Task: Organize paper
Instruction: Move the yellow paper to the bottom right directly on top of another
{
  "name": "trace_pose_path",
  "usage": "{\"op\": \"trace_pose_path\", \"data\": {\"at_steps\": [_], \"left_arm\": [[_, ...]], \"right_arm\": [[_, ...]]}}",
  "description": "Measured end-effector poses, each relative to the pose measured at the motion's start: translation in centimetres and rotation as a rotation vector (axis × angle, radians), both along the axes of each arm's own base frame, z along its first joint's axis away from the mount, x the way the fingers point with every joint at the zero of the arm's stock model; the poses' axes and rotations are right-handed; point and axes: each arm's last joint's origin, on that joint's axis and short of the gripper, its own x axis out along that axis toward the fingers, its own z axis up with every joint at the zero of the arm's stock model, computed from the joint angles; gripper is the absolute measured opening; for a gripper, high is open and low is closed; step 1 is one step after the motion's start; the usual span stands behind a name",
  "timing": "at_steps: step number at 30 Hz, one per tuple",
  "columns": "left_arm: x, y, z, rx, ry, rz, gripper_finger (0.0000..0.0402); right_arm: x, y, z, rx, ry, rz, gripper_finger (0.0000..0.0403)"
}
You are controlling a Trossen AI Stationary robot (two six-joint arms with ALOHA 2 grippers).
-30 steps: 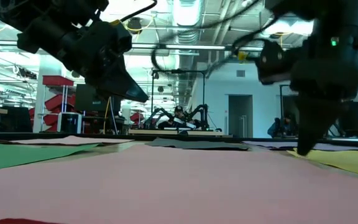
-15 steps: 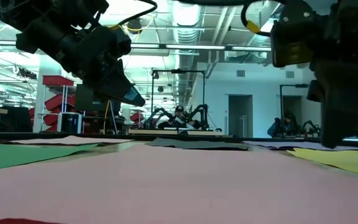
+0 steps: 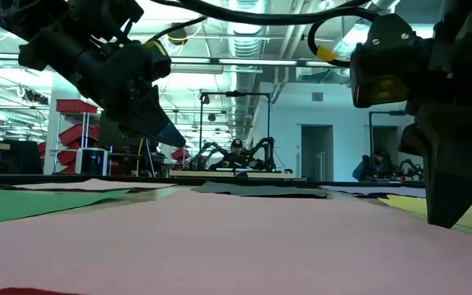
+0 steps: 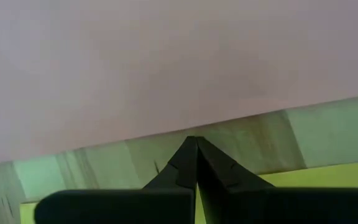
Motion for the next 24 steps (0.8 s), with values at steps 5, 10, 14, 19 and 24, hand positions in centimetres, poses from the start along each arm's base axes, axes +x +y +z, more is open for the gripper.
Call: {"op": "trace_pose_path", "data": {"at_steps": [5,10,14,19,24], "left_arm": [[0.0,0.0,0.0,-0.004,0.003,0.003,0.0],[0.0,0.0,-0.1,-0.007,0.006,0.006,0.0],[0.0,0.0,-0.1,-0.006,0.007,0.007,0.0],[-0.1,0.0,-0.1,-0.004,0.015,0.008,0.0],[-0.1,0.0,-0.1,-0.003,0.016,0.008,0.0]], "right_arm": [[-0.5,0.3,-0.1,-0.002,0.034,0.037,0.0],[-0.9,0.2,-0.1,-0.002,0.085,0.066,0.0],[-1.1,0.1,-0.1,-0.005,0.103,0.07,0.0],[-1.4,0.1,0.2,-0.008,0.107,0.076,0.0],[-1.7,-0.1,0.3,-0.021,0.13,0.074,0.0]]}}
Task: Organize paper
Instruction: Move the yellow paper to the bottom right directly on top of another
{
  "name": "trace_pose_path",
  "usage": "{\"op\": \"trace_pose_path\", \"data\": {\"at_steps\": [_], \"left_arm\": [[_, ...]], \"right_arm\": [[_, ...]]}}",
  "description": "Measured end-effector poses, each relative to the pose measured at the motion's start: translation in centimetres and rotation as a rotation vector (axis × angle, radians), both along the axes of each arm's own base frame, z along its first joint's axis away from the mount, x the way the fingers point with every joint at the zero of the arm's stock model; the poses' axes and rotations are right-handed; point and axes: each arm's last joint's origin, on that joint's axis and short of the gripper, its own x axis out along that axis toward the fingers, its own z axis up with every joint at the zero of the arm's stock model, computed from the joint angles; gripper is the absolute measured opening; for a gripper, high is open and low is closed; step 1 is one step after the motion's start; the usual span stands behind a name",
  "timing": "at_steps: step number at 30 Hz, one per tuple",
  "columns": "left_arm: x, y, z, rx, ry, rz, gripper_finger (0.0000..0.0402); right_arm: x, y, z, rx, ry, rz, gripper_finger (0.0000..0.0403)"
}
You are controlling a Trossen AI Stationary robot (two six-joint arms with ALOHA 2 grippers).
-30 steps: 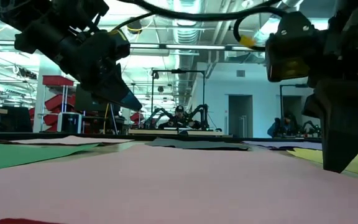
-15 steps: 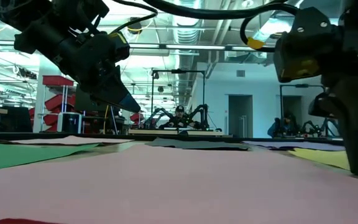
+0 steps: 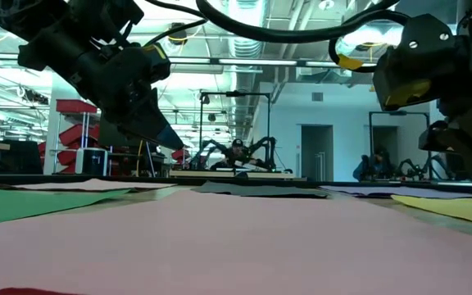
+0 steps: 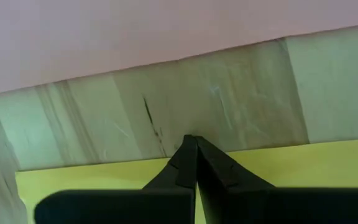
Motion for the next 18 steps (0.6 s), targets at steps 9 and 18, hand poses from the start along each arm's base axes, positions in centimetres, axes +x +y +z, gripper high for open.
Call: {"op": "trace_pose_path", "data": {"at_steps": [9,18], "left_arm": [[-0.1,0.0,-0.1,0.003,0.009,0.001,0.0],[-0.1,0.0,-0.1,0.004,0.011,0.001,0.0]], "right_arm": [[-0.1,0.0,0.2,-0.024,0.016,0.038,0.0],[0.4,0.7,1.8,-0.078,0.007,0.129,0.0]]}}
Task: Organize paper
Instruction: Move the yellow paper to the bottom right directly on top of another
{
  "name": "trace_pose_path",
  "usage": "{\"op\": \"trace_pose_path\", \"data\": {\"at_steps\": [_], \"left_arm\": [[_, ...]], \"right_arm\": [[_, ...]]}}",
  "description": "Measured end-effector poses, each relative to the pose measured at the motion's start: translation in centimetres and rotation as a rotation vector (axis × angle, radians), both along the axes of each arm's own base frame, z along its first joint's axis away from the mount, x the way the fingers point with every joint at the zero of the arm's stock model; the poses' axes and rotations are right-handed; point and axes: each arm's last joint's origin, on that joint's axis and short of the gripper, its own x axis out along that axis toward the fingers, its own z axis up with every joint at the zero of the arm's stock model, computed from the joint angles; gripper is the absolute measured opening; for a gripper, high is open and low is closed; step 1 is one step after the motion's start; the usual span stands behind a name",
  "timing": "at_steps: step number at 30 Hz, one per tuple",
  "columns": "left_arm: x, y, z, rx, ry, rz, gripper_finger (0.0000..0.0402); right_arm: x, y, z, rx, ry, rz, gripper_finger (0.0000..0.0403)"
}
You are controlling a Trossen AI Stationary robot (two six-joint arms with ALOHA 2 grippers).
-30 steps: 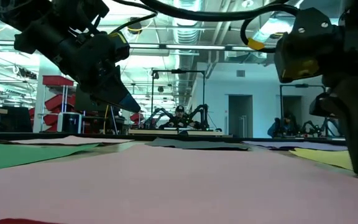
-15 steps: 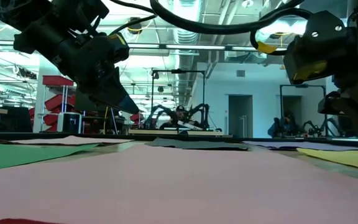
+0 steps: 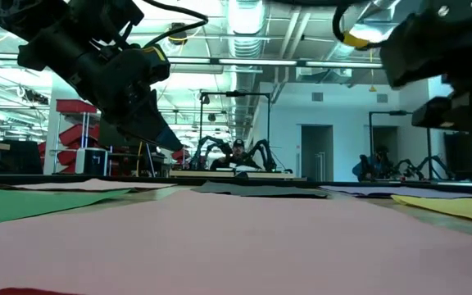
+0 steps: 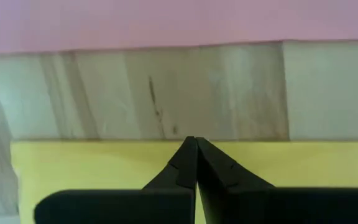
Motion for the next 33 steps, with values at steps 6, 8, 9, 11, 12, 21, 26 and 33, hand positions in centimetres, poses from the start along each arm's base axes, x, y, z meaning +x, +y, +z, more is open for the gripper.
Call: {"op": "trace_pose_path", "data": {"at_steps": [6,8,9,11,12,21,26,33], "left_arm": [[0.0,0.0,0.0,0.002,0.005,0.001,0.0],[0.0,0.0,0.0,0.005,0.005,-0.001,0.0],[0.0,0.0,0.0,0.007,0.006,-0.003,0.0],[0.0,0.0,0.0,0.004,0.007,-0.01,0.0],[0.0,0.0,0.0,0.0,0.008,-0.014,0.0],[0.0,-0.1,-0.1,-0.009,0.016,-0.059,0.0],[0.0,-0.1,-0.1,0.003,0.018,-0.069,0.0],[0.0,-0.1,-0.1,0.01,0.019,-0.073,0.0]], "right_arm": [[-0.3,1.3,0.8,0.013,-0.01,0.06,0.0],[-0.8,2.2,1.0,0.058,0.015,0.085,0.0],[-1.0,2.7,1.1,0.087,0.027,0.094,0.0],[-1.8,4.0,1.4,0.149,0.054,0.106,0.0],[-2.2,4.7,1.6,0.177,0.069,0.107,0.0],[-7.6,10.7,2.5,0.354,0.222,0.005,0.0],[-9.9,12.1,2.3,0.354,0.267,-0.073,0.0],[-10.8,12.0,1.4,0.303,0.238,-0.174,0.0]]}}
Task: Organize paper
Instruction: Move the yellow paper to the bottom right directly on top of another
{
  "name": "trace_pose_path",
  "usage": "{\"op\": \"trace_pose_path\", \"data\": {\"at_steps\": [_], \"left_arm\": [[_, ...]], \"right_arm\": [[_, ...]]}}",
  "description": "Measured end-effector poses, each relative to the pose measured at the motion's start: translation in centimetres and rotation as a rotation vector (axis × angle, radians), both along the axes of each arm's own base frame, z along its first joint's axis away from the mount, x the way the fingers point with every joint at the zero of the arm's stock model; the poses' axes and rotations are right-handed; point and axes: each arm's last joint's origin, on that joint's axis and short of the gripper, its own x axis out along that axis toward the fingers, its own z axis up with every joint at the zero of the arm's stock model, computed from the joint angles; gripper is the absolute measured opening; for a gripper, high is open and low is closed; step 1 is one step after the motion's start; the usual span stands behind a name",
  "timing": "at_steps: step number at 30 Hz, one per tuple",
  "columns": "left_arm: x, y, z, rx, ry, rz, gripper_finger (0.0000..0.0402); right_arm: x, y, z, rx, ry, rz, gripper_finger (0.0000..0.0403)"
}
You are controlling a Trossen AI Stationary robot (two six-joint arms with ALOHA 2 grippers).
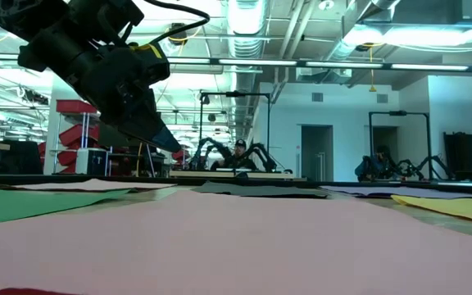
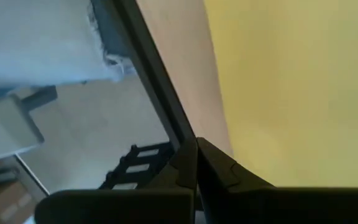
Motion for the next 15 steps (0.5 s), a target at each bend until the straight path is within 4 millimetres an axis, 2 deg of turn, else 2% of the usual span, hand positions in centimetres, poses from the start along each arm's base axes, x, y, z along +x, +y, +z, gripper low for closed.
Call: {"op": "trace_pose_path", "data": {"at_steps": [5,11,15], "left_arm": [[0.0,0.0,0.0,0.001,0.0,0.001,0.0],[0.0,0.0,0.0,0.007,-0.002,0.008,0.0],[0.0,0.0,0.0,0.007,-0.001,0.008,0.0]], "right_arm": [[0.2,-0.1,-0.6,-0.022,-0.012,-0.02,0.0],[0.6,0.4,-2.7,-0.044,0.012,-0.003,0.0],[0.7,0.2,-2.9,-0.063,0.042,-0.004,0.0]]}}
